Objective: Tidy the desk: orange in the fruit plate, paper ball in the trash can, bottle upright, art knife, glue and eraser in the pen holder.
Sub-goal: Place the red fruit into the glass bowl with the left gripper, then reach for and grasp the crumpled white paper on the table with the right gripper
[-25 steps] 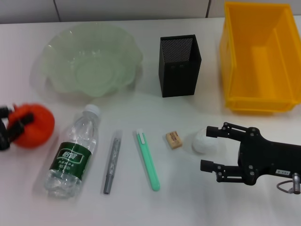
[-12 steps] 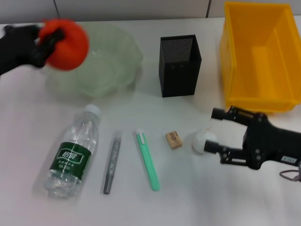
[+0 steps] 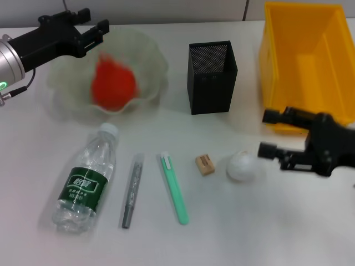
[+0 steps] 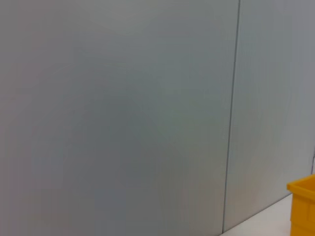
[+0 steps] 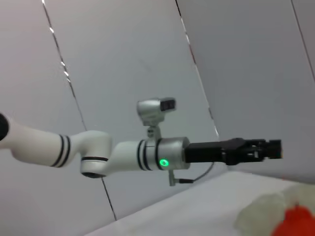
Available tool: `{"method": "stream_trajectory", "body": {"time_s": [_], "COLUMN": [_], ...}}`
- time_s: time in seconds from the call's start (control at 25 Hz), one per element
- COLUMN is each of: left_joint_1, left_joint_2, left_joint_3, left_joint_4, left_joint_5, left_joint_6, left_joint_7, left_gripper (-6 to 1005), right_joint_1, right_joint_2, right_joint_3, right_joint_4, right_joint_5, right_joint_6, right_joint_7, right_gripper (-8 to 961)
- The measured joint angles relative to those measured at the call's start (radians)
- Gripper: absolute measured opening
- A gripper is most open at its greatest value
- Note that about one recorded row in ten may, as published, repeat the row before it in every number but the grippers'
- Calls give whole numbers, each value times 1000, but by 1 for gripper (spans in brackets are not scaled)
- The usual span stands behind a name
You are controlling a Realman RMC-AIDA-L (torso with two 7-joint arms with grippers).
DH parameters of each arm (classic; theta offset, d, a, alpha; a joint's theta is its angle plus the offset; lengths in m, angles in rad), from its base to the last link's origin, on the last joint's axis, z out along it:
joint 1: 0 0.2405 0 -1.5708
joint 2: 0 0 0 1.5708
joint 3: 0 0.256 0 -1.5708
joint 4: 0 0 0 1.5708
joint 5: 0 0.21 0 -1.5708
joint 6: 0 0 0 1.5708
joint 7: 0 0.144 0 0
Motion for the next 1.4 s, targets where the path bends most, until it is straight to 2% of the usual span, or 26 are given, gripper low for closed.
{"method": "stream_trajectory", "body": {"time_s": [0.04,0.08,0.28,0.44,0.52,0.56,0.6,0.8,0.96,1.4], "left_joint_1": [2,4,69,148,188,204,220,283,307,317], "left_joint_2": [0,1,7,5,5,5,5,6,6,5], "left_joint_3": [0,0,25,30,31,31,31,32,32,34], "left_joint_4": [2,4,34,55,56,57,57,51,50,48], "left_joint_5": [0,0,2,-3,-3,-3,-3,-3,2,4], "left_joint_6": [5,9,101,190,228,243,257,310,331,328], "left_joint_7": [-1,-2,-8,-4,2,3,4,50,69,69], "left_gripper": [389,411,525,616,769,846,845,842,841,840], "right_joint_1": [0,-3,23,127,186,230,230,313,333,403], "right_joint_2": [0,1,3,-1,-1,0,0,2,3,5], "right_joint_3": [0,-4,-76,-189,-278,-356,-356,-505,-602,-683], "right_joint_4": [0,-66,-471,-705,-770,-784,-784,-718,-655,-410], "right_joint_5": [0,-11,-192,-442,-581,-672,-672,-772,-824,-825], "right_joint_6": [0,0,15,-1,-10,-4,-4,30,92,270], "right_joint_7": [0,61,429,749,869,956,956,1063,1086,1095], "right_gripper": [826,825,824,824,824,824,824,825,825,824]}}
